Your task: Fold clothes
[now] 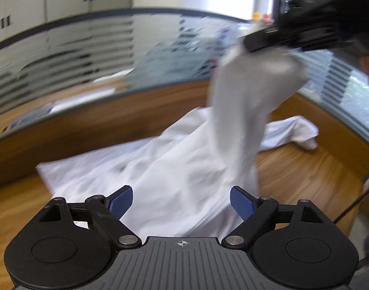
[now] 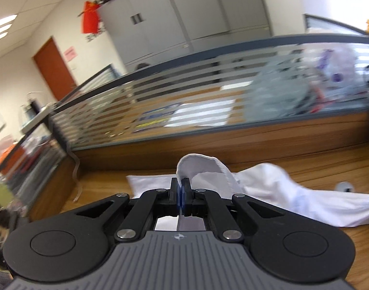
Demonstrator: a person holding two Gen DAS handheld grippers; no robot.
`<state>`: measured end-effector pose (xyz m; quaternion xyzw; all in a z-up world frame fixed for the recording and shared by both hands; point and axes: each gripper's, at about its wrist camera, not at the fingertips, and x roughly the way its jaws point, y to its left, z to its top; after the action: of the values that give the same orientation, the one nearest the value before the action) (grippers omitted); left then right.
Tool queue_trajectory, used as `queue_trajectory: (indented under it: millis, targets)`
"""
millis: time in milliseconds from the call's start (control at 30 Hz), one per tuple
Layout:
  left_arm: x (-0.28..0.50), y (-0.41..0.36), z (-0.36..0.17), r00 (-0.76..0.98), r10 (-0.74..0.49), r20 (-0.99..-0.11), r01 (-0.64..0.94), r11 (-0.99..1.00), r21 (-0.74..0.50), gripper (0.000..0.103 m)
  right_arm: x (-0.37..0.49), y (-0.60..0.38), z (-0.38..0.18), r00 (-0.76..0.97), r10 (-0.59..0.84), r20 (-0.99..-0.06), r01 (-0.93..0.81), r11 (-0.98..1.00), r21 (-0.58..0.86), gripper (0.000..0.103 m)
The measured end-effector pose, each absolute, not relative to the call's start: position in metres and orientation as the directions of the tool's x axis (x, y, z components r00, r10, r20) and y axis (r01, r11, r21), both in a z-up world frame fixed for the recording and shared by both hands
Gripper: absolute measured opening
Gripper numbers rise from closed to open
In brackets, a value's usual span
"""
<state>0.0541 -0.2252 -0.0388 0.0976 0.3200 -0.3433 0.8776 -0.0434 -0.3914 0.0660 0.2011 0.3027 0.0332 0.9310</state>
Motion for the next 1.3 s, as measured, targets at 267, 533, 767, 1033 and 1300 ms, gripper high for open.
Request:
queue_trajectory:
  millis: [267, 533, 767, 1033, 1300]
  targets:
    - [0.044, -0.259, -0.041, 0.590, -0.539, -0.601, 0.642, 0.765, -0.055, 0.095, -0.020, -0.331, 0.066, 0.754, 0.393, -0.527, -0.126, 0.873, 0.471, 0.002]
    - [0.052, -0.230, -0.047, 0.662, -0.513, -0.546, 0.485, 0.849, -0.210, 0.089, -0.005, -0.270, 0.083, 0.704, 0.546, -0.454, -0.285, 0.803, 0.523, 0.002]
    - [0.055, -0.182, -0.048, 0.730, -0.460, -0.506, 0.365, 0.888, -0.281, 0.014, 0.005, -0.241, 0.096, 0.693, 0.567, -0.444, -0.324, 0.796, 0.511, 0.002]
    - [0.058, -0.126, -0.048, 0.783, -0.310, -0.540, 0.191, 0.945, -0.265, 0.006, 0.010, -0.252, 0.096, 0.724, 0.519, -0.455, -0.271, 0.821, 0.503, 0.014]
    - [0.086, -0.040, -0.038, 0.781, -0.096, -0.617, -0.035, 0.980, -0.196, 0.006, 0.001, -0.289, 0.076, 0.745, 0.387, -0.544, -0.115, 0.877, 0.467, 0.033]
